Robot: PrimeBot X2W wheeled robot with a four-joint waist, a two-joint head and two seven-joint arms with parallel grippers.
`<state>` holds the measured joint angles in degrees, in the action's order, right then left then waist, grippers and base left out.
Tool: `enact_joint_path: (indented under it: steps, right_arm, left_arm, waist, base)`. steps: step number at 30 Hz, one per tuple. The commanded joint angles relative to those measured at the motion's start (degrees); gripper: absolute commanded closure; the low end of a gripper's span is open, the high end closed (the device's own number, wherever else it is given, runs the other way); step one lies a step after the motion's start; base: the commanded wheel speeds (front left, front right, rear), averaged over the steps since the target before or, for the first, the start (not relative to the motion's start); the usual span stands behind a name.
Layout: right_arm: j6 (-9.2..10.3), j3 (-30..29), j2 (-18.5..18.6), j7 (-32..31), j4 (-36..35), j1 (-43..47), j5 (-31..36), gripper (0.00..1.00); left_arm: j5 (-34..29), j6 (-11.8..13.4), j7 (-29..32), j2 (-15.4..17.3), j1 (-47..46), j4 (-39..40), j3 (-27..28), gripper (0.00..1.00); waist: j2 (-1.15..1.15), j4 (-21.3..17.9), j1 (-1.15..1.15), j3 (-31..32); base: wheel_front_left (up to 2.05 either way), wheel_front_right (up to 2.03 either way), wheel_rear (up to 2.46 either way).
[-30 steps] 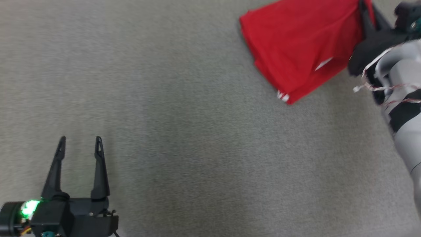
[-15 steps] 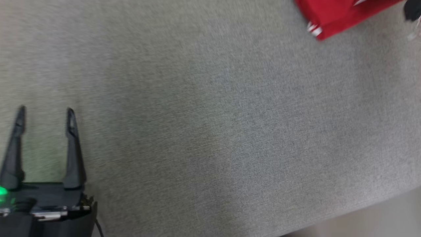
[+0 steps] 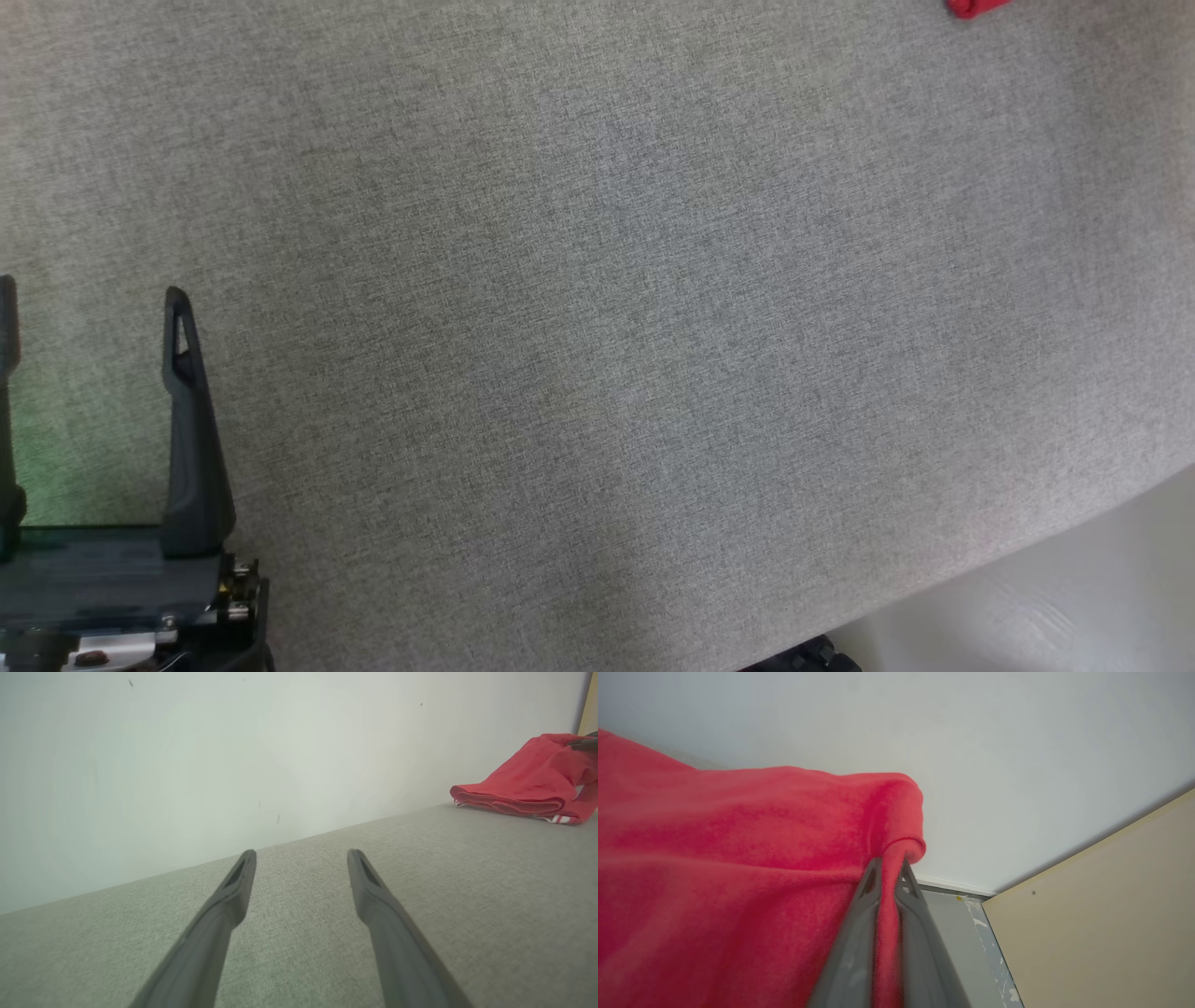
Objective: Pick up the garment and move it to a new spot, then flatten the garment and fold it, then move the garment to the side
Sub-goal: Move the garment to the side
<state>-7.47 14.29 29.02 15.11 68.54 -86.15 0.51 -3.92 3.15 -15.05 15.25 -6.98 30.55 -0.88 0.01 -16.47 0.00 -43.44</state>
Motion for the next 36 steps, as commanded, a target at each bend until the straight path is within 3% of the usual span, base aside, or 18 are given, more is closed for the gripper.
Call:
enact_joint_path:
  steps: [1, 4, 5, 6, 7, 15, 22, 31, 36]
  right_arm:
    - [-0.07, -0.59, -0.43, 0.04, 0.19, -0.90, 0.75, 1.00]
    - [-0.07, -1.81, -0.35, 0.04, 1.10, -1.20, 2.72, 1.00]
    - [-0.07, -2.38, -0.17, 0.04, 0.79, -1.51, 3.32, 0.92]
    - [-0.06, -3.00, -0.11, 0.04, 0.52, -1.55, 3.84, 0.16]
    - [-0.07, -3.62, -0.18, 0.03, 0.47, -1.40, 4.34, 0.00]
    - [-0.07, -8.62, -0.44, 0.03, -3.02, 0.90, 9.67, 0.00]
    - [-0.07, -10.72, -3.84, 0.01, -13.72, 8.09, 6.48, 0.00]
    - [-0.07, -12.63, -9.63, 0.04, -30.25, 27.44, -1.96, 0.00]
    - [-0.07, -12.37, -11.61, 0.03, -34.72, 36.69, -3.89, 0.00]
  left_arm:
    - [0.27, 0.50, -0.18, 0.58, 0.50, 0.21, -0.08, 0.00]
    - [0.64, 1.56, -0.18, 1.22, 0.91, 0.08, -0.34, 0.00]
    - [0.81, 1.86, -0.18, 1.38, 0.97, 0.05, -0.43, 0.00]
    - [0.97, 2.02, -0.18, 1.59, 0.96, -0.08, -0.56, 0.00]
    - [1.08, 2.34, -0.18, 1.82, 0.91, -0.22, -0.74, 0.00]
    - [2.33, 3.95, -0.16, 1.97, -0.55, -2.87, -2.56, 0.00]
    - [5.81, 4.38, -0.17, -0.82, 0.59, -10.08, -3.33, 0.00]
    - [8.56, 1.63, -0.18, -6.95, 5.18, -20.68, -0.47, 0.00]
    - [8.58, 0.02, -0.18, -9.07, 7.24, -24.22, 1.18, 0.00]
  waist:
    - [-0.01, -0.09, 0.00, -0.19]
    - [-0.01, 0.04, 0.00, -0.42]
    - [-0.01, 0.07, 0.00, -0.54]
    - [-0.01, 0.14, 0.00, -0.65]
    - [-0.01, 0.19, 0.00, -0.70]
    - [-0.01, 1.33, 0.00, 1.02]
    - [-0.01, 4.56, 0.00, 9.10]
    - [-0.01, 8.61, 0.00, 22.14]
    - [-0.01, 10.40, 0.00, 27.53]
  base:
    - [0.00, 0.00, 0.00]
    - [0.00, 0.00, 0.00]
    - [0.00, 0.00, 0.00]
    - [0.00, 0.00, 0.00]
    - [0.00, 0.00, 0.00]
    - [0.00, 0.00, 0.00]
    - [0.00, 0.00, 0.00]
    - [0.00, 0.00, 0.00]
    - [0.00, 0.00, 0.00]
